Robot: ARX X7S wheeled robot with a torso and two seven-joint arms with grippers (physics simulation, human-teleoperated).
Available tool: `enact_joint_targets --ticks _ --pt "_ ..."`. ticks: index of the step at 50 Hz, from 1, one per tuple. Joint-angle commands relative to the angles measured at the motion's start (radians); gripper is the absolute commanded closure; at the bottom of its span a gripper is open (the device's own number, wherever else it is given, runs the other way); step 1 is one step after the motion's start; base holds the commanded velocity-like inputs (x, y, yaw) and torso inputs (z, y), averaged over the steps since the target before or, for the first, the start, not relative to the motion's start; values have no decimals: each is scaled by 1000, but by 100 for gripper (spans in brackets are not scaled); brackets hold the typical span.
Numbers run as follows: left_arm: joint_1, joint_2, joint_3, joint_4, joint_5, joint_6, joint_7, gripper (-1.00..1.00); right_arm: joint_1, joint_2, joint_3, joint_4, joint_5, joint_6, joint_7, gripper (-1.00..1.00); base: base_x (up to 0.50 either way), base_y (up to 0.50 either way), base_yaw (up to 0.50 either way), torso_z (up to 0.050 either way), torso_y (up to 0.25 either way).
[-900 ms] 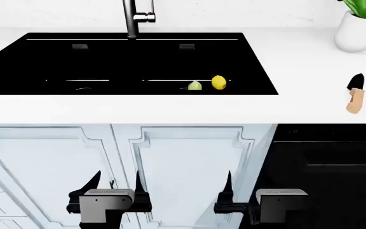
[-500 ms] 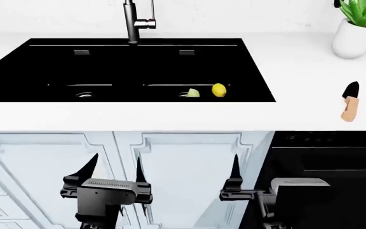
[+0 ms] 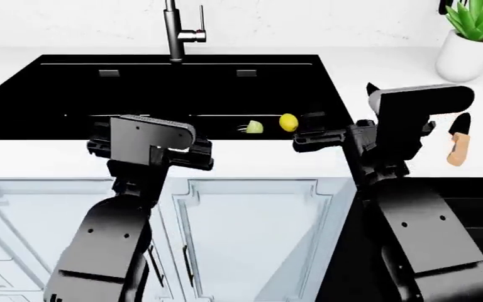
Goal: Pick the vegetables from the sink and place them on the cutting board.
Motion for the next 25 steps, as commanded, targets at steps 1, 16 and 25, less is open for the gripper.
enact_joint_targets --ticks 1,16,25 --pt "-304 28 31 -291 -36 -82 7 -100 323 -20 -38 313 7 89 -20 -100 0 0 0 50 0" --pt "-469 25 55 -481 -114 -105 12 -100 440 1 -108 423 -26 118 -25 -100 129 0 0 50 0" --pt "-503 4 62 -513 -134 -129 2 -100 455 31 -96 400 -16 152 -32 -100 500 0 0 6 0"
